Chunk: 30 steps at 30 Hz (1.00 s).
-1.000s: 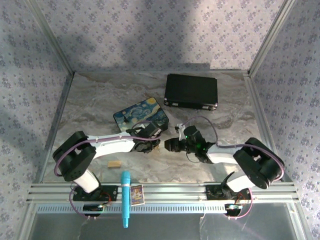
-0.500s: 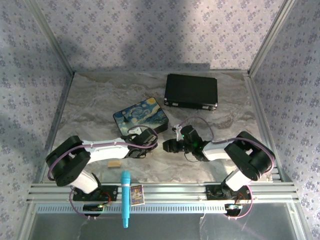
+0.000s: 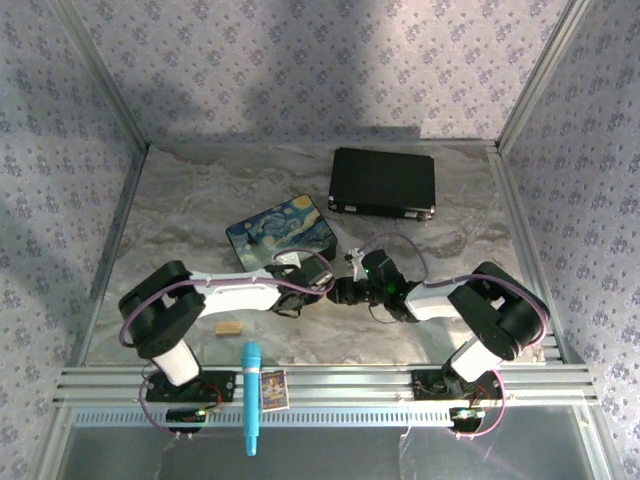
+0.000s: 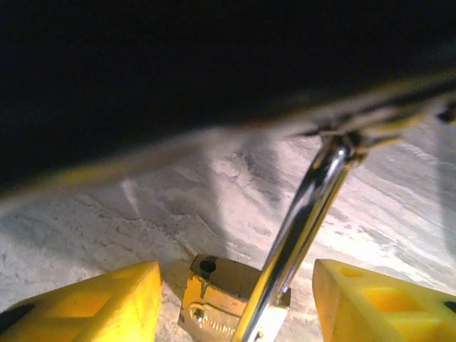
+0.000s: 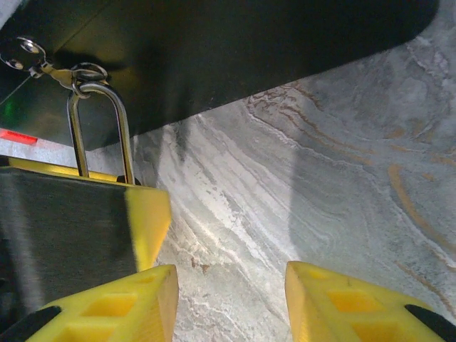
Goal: Unlock the padlock with the key
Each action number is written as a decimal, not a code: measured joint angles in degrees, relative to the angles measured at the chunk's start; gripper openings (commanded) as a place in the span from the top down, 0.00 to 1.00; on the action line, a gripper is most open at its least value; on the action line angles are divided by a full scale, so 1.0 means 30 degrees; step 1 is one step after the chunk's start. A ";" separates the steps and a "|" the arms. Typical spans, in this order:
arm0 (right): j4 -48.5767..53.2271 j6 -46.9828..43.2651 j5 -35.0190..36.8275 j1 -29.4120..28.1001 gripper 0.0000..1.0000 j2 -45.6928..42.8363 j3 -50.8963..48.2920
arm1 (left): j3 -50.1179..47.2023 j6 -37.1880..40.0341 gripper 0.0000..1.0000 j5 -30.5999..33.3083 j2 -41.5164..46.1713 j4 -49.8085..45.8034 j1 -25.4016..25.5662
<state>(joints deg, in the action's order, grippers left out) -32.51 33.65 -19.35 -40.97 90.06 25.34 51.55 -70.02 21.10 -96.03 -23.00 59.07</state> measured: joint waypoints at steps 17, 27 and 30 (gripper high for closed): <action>-0.0685 0.0022 -0.0007 0.0437 0.57 -0.0146 -0.0561 | -0.1137 0.1887 0.81 -0.2382 0.1464 0.1311 -0.0415; -0.1129 0.0153 -0.0168 0.0663 0.58 -0.0131 -0.0758 | -0.6105 0.3854 0.82 -0.9085 0.4801 0.8626 -0.3512; -0.1195 0.0153 -0.0219 0.0707 0.58 -0.0087 -0.0758 | -0.5144 0.4495 0.85 -0.9566 0.4488 0.7002 -0.3526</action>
<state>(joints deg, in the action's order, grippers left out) -36.10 34.11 -20.01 -38.85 89.80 23.07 36.12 -56.53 -7.60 -82.56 -2.00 48.49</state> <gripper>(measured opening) 0.423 0.265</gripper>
